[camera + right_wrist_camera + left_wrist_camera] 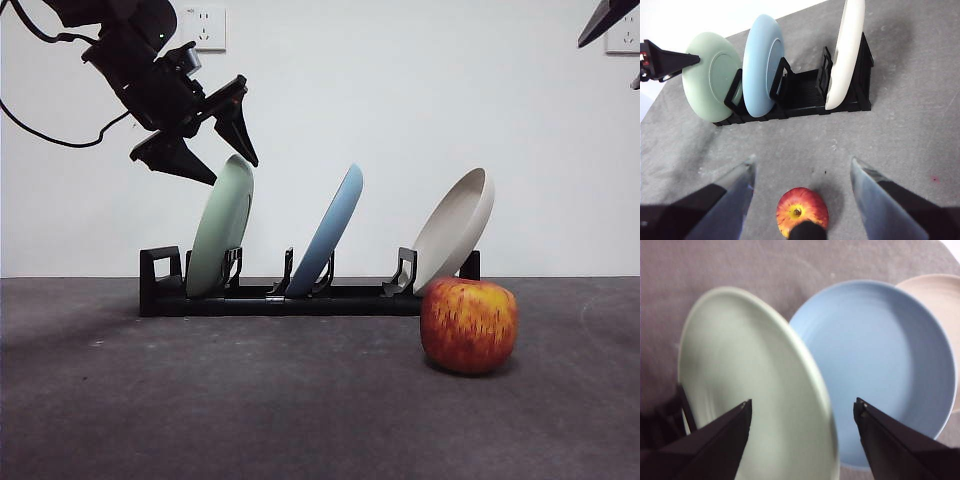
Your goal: Take the green plate from the plate rack,put the plate on the table,take the apple from the table,put the apple in the plate
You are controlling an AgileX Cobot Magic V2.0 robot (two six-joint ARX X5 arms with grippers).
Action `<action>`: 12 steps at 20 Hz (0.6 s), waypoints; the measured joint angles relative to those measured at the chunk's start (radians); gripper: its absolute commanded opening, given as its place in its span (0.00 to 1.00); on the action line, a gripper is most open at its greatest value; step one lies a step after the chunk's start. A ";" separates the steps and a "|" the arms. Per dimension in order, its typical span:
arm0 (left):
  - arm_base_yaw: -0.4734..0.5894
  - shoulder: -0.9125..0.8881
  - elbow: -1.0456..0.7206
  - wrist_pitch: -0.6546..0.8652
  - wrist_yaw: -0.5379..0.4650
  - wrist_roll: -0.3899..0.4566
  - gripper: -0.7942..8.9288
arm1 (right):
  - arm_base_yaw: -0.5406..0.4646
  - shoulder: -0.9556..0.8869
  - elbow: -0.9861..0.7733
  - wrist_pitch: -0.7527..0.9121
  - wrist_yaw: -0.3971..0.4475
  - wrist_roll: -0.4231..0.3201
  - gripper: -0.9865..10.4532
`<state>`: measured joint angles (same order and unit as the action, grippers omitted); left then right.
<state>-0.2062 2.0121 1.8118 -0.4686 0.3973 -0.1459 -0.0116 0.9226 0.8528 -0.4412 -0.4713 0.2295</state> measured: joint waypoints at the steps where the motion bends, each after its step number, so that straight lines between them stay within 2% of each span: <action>1: 0.000 0.000 0.000 0.021 0.002 0.003 0.38 | 0.000 0.000 0.000 0.000 0.000 0.002 0.36; 3: 0.000 0.000 0.000 0.027 0.005 0.005 0.10 | 0.000 0.000 0.000 0.000 0.000 0.002 0.36; 9: -0.004 -0.002 0.000 0.026 0.045 -0.006 0.07 | 0.000 0.000 0.000 0.000 0.002 0.002 0.36; 12: -0.009 -0.006 0.000 0.026 0.113 -0.003 0.07 | 0.000 0.000 0.000 0.000 0.003 0.002 0.36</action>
<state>-0.2153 2.0060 1.8118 -0.4423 0.5106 -0.1493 -0.0116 0.9226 0.8528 -0.4412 -0.4686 0.2317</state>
